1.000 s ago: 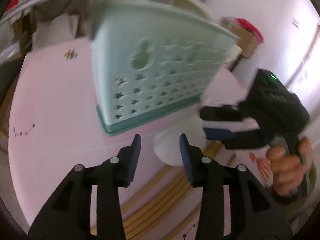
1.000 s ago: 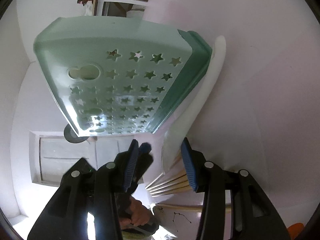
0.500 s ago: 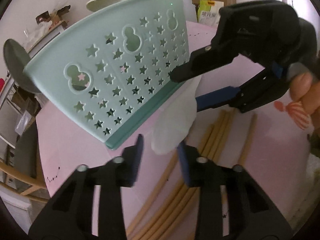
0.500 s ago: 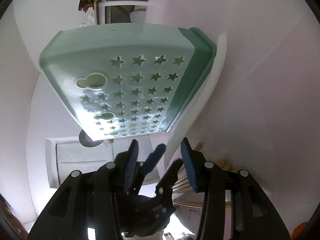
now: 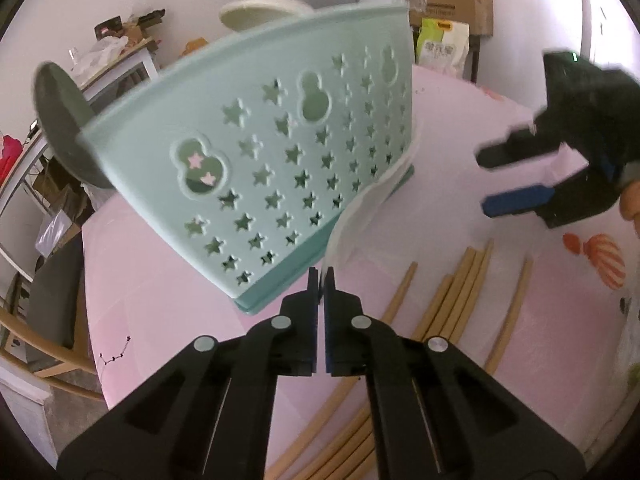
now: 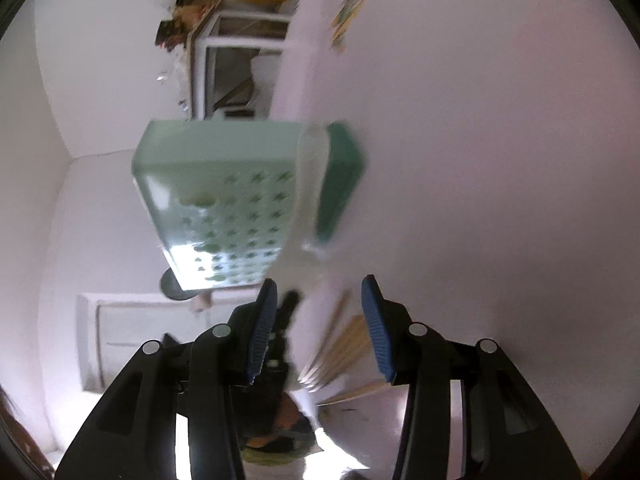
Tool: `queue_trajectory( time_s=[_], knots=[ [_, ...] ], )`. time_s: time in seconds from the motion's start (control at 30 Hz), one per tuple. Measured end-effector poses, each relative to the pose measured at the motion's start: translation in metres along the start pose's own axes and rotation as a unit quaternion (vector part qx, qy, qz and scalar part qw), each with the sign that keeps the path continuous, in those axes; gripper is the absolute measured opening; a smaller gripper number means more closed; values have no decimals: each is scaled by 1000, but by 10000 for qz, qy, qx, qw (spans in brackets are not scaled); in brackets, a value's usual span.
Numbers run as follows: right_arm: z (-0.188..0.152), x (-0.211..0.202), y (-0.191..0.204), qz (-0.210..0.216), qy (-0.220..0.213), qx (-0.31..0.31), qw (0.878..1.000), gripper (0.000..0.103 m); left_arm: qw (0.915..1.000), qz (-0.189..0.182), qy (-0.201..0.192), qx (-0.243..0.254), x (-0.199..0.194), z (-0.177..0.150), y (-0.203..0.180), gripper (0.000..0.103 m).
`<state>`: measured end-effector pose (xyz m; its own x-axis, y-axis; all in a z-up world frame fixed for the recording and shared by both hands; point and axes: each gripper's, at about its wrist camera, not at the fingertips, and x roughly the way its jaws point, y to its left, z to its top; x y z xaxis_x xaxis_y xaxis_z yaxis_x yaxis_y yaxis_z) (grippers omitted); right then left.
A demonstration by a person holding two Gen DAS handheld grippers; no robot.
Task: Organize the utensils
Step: 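Lift the white spoon with the left gripper and carry it above the holder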
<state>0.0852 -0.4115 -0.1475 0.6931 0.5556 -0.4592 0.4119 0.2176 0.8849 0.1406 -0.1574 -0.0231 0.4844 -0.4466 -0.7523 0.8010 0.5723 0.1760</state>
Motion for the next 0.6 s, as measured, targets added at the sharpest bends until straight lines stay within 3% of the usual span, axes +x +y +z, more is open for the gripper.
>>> queue_trajectory(
  time_s=[0.2, 0.47, 0.6],
  knots=[
    [-6, -23, -7, -163, -336, -98, 9993, 42, 9989, -146, -387, -200, -29, 10, -3, 0],
    [-7, -28, -9, -210, -348, -204, 9990, 42, 9905, -325, -921, -973, -96, 24, 15, 0],
    [-7, -27, -8, -209, -331, -266, 9989, 42, 9863, -138, -1140, -1182, -140, 28, 30, 0]
  ],
)
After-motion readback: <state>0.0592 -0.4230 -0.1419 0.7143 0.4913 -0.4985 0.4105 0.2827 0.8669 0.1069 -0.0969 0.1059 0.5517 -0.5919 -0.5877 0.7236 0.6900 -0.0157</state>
